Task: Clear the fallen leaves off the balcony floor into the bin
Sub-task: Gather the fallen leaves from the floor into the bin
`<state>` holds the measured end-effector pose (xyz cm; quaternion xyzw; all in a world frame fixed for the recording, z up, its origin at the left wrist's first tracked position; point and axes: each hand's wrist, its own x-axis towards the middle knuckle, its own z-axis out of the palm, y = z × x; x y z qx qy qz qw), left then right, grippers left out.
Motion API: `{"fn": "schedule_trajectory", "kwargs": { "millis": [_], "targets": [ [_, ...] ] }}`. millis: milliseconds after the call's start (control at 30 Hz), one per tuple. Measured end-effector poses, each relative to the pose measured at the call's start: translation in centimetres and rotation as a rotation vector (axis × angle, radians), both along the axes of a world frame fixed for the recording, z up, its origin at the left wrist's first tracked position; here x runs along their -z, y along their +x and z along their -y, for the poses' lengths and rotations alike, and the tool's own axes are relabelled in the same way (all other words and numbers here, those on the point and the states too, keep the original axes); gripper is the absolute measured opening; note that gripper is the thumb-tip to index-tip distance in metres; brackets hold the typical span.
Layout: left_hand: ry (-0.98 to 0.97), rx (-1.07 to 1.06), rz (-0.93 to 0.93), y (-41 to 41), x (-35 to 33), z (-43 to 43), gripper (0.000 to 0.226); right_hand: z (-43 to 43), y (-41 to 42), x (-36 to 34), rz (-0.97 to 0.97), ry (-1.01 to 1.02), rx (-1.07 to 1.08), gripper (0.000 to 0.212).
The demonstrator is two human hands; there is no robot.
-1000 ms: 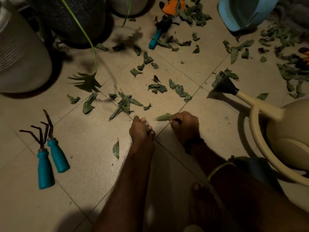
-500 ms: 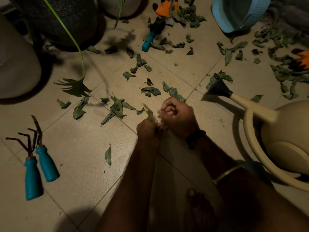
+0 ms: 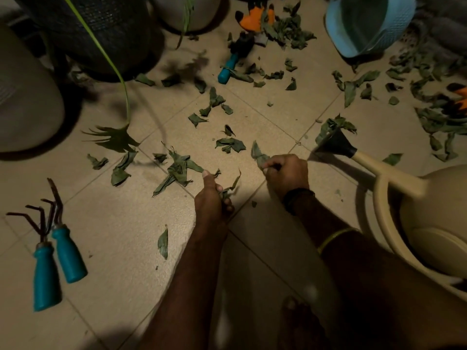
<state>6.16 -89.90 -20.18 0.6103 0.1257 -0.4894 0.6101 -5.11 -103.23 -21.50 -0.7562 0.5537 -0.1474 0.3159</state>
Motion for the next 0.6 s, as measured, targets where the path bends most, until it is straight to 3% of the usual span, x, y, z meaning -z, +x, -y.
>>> {"fn": "schedule_trajectory", "kwargs": {
  "millis": [100, 167, 233, 333, 400, 500, 600],
  "targets": [
    [-0.012, 0.014, 0.0, 0.2, 0.1, 0.1, 0.052, -3.2, 0.4, -2.9, 0.563, 0.574, 0.088, 0.014],
    [-0.1, 0.029, -0.113, 0.0, -0.5, 0.0, 0.067, -5.7, 0.8, -3.9, 0.687, 0.798, 0.034, 0.015],
    [-0.123, 0.072, -0.171, -0.3, -1.3, -0.1, 0.071, -7.7, 1.2, -4.0, 0.621, 0.782, -0.076, 0.013],
    [-0.009, 0.076, -0.083, -0.8, -0.9, -0.1, 0.04, -8.7, 1.5, -4.0, 0.519, 0.684, -0.076, 0.008],
    [-0.065, 0.035, -0.067, -1.0, -0.8, -0.4, 0.026, -8.6, 1.6, -4.2, 0.386, 0.536, -0.033, 0.016],
    [-0.162, -0.028, -0.08, -1.1, -1.3, -1.0, 0.029, -8.4, 1.6, -5.1, 0.276, 0.267, -0.217, 0.009],
    [-0.132, -0.182, -0.193, -1.1, -1.4, -1.1, 0.034, -7.2, 0.6, -5.2, 0.335, 0.183, -0.105, 0.005]
  ]
}}
